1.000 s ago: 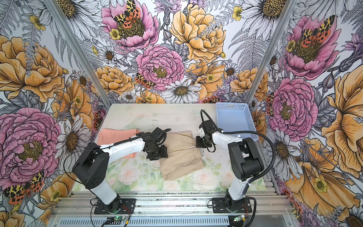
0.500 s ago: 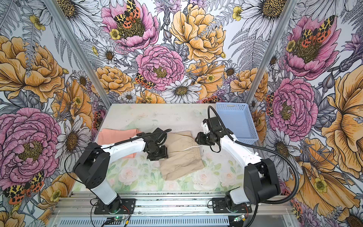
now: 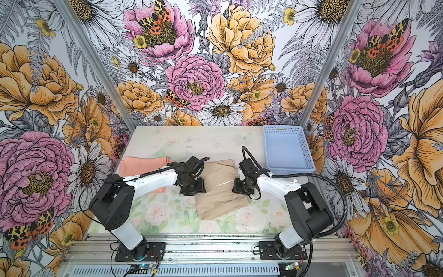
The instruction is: Fold and stack the mixed laundry pile
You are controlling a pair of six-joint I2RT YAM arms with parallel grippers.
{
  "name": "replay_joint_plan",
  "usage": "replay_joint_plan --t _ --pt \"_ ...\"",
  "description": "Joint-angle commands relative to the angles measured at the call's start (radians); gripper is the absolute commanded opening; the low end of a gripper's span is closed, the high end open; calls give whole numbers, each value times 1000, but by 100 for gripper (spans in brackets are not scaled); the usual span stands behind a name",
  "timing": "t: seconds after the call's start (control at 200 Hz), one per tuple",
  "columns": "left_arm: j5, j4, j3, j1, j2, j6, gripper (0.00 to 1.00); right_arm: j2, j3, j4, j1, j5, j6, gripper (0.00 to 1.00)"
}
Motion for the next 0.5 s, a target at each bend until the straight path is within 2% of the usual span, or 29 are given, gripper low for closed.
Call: replay_joint_plan --t 0.0,0.245,0.495 --pt "24 23 -15 -3 -1 15 63 70 58 12 -19 105 -59 37" --pt "48 21 -6 21 -65 -3 66 180 193 -76 -60 129 -222 37" --pt "71 -1 24 140 -166 36 68 342 479 -240 -118 163 -449 37"
